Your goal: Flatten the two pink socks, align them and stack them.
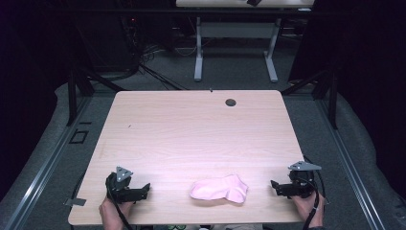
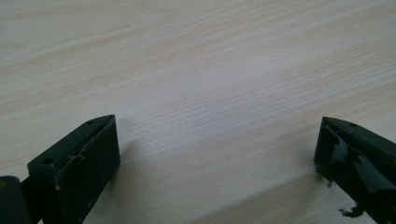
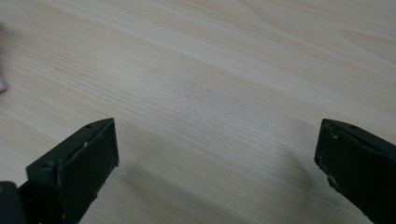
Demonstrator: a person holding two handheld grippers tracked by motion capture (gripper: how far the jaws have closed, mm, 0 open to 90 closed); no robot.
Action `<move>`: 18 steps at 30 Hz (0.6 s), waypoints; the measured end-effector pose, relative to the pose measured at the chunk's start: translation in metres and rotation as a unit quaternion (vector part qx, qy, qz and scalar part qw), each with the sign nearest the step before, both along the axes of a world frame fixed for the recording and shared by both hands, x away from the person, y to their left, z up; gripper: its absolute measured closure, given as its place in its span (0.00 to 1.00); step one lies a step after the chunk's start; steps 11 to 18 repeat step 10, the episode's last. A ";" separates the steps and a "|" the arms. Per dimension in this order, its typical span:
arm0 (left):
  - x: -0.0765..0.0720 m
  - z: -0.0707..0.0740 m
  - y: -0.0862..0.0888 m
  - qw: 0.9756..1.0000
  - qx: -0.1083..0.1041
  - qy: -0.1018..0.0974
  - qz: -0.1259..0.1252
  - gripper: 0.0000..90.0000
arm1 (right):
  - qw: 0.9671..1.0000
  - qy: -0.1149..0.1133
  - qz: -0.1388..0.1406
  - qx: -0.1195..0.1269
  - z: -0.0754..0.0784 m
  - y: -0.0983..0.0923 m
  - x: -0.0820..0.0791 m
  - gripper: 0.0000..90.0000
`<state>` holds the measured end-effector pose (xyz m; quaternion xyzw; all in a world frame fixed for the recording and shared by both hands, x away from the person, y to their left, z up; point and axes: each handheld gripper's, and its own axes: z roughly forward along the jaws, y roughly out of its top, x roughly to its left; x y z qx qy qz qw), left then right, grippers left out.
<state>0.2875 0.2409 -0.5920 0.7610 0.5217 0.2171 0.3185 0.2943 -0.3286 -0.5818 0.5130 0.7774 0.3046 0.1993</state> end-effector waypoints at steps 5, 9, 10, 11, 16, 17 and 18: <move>0.003 -0.001 0.002 1.000 0.001 0.000 0.002 0.00 | 1.000 -0.005 -0.004 0.003 -0.005 -0.003 0.001 0.00; 0.011 -0.001 0.006 1.000 0.001 0.001 0.012 0.00 | 1.000 -0.020 -0.009 0.010 -0.008 -0.005 0.001 0.00; 0.011 -0.001 0.006 1.000 0.001 0.000 0.015 0.00 | 1.000 -0.020 -0.007 0.011 -0.008 -0.005 0.001 0.00; 0.011 -0.001 0.006 1.000 0.001 0.000 0.015 0.00 | 1.000 -0.020 -0.007 0.011 -0.008 -0.005 0.001 0.00; 0.011 -0.001 0.006 1.000 0.001 0.000 0.015 0.00 | 1.000 -0.020 -0.007 0.011 -0.008 -0.005 0.001 0.00; 0.011 -0.001 0.006 1.000 0.001 0.000 0.015 0.00 | 1.000 -0.020 -0.007 0.011 -0.008 -0.005 0.001 0.00; 0.011 -0.001 0.006 1.000 0.001 0.000 0.015 0.00 | 1.000 -0.020 -0.007 0.011 -0.008 -0.005 0.001 0.00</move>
